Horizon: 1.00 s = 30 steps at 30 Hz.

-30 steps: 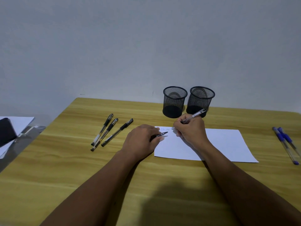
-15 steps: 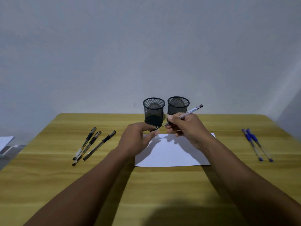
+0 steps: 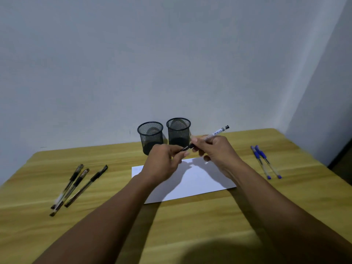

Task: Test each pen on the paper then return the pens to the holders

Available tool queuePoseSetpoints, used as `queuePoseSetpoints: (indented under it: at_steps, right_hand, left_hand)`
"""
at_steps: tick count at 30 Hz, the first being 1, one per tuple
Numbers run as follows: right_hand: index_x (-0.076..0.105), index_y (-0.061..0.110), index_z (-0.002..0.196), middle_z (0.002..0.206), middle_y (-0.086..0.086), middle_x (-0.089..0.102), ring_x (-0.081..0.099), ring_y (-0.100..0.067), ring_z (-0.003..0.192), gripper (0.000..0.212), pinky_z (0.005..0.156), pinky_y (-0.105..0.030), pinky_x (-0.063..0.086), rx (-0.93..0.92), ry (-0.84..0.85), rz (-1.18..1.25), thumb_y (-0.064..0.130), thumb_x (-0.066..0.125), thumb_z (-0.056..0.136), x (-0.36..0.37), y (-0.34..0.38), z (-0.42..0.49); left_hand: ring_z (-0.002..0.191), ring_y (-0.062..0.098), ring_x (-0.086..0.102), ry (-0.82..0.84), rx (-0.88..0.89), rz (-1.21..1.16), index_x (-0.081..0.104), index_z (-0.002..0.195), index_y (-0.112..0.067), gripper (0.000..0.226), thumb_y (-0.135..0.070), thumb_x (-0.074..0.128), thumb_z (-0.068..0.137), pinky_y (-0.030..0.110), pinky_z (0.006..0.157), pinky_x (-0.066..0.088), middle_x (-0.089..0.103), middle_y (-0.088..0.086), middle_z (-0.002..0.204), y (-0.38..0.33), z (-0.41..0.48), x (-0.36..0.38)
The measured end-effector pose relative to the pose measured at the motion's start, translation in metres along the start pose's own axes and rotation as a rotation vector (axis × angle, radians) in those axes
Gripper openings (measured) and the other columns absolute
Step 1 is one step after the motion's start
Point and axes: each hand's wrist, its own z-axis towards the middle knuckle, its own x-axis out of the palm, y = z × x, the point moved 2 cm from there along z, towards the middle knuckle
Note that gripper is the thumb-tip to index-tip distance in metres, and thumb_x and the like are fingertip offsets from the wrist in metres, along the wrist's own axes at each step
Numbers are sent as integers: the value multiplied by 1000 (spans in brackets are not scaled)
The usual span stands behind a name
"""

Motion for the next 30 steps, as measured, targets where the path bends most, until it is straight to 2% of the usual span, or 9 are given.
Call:
queuePoseSetpoints:
  at_steps: [3, 5, 9, 14, 19, 22, 25, 28, 30]
  right_hand:
    - [77, 8, 92, 71, -6, 69, 53, -12, 56, 39, 51, -25, 36, 52, -84, 98, 43, 62, 99, -23, 2, 5]
    - [73, 5, 87, 67, -7, 67, 51, -14, 53, 36, 48, -25, 36, 55, -151, 133, 35, 59, 102, -39, 2, 8]
    - [71, 3, 83, 64, -8, 67, 54, -14, 51, 27, 46, -21, 42, 27, -159, 142, 21, 62, 101, -56, -5, 6]
    - [74, 1, 86, 70, -11, 72, 59, -18, 58, 16, 49, -21, 45, 61, -111, 155, 12, 68, 97, -73, -14, 1]
    - [79, 5, 84, 78, -18, 78, 63, -16, 62, 9, 58, -24, 48, 132, 133, -369, 14, 82, 85, -112, -7, -9]
    - [78, 6, 92, 78, -16, 78, 66, -14, 63, 7, 63, -28, 52, 146, 167, -545, 10, 73, 91, -121, -6, -12]
    - [76, 17, 75, 64, 5, 73, 64, -6, 57, 18, 63, -25, 54, 98, -38, -788, 15, 67, 91, -137, -10, -12]
    - [64, 12, 65, 78, -4, 71, 69, -24, 77, 27, 68, -31, 56, 168, -229, -911, 18, 61, 92, -153, -23, -10]
    - [55, 11, 70, 89, -10, 65, 61, -33, 82, 25, 67, -31, 47, 252, -295, -992, 18, 59, 93, -154, -31, -8]
  left_hand:
    - [45, 7, 47, 12, 12, 45, 62, 66, -23, 32, -34, 65, 96, 29, 53, 40, 54, -11, 49, -6, 9, 4]
    - [45, 7, 46, 31, 21, 62, 58, 65, -28, 33, -34, 65, 96, 31, 54, 43, 52, -9, 48, -9, 15, 10]
    - [54, 23, 57, 83, 65, 90, 65, 71, -20, 31, -35, 63, 98, 39, 57, 50, 61, 0, 57, -16, 24, 26]
    - [60, 22, 61, 78, 98, 161, 76, 88, -17, 23, -35, 65, 96, 41, 60, 53, 67, 2, 65, -16, 33, 34]
    - [75, 18, 68, 82, 71, 97, 77, 101, -23, 14, -26, 73, 88, 42, 72, 56, 75, -2, 79, -28, 51, 48]
    - [89, 12, 71, 56, 18, 55, 67, 127, -25, 40, -27, 74, 88, 39, 85, 57, 78, -6, 96, -40, 58, 71]
    - [98, 14, 67, 66, -43, 117, 49, 142, -30, 61, -48, 70, 88, 38, 85, 56, 73, -10, 109, -42, 51, 92]
    - [107, 18, 64, 156, -63, 259, 61, 127, -31, 41, -50, 61, 90, 37, 84, 53, 69, -8, 113, -36, 34, 108]
    - [108, 20, 60, 199, -62, 336, 69, 112, -30, 30, -48, 57, 92, 36, 82, 52, 67, -7, 112, -33, 23, 114]
